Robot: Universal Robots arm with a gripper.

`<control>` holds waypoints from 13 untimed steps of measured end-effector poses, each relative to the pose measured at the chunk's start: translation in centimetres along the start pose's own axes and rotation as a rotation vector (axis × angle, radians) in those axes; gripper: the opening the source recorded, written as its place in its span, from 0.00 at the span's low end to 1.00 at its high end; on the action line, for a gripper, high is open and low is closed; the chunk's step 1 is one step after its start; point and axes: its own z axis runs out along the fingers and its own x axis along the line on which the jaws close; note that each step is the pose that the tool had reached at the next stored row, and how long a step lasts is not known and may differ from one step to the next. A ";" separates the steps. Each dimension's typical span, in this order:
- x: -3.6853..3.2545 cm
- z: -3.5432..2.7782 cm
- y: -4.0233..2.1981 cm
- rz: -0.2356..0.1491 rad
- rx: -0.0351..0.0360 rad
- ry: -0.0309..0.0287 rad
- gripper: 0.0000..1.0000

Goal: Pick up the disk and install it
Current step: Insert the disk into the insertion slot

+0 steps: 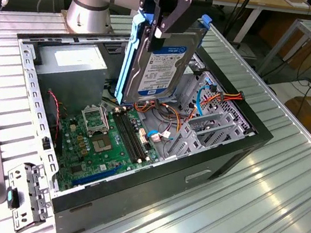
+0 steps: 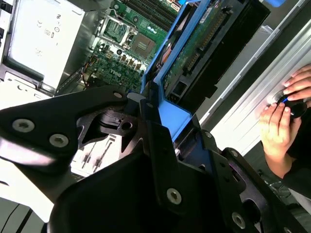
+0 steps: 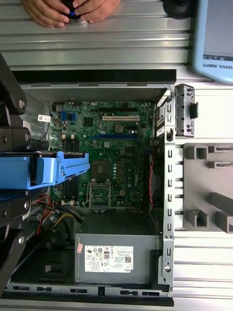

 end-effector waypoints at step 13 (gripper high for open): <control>1.80 0.12 -0.02 0.000 0.0000 0.0026 0.37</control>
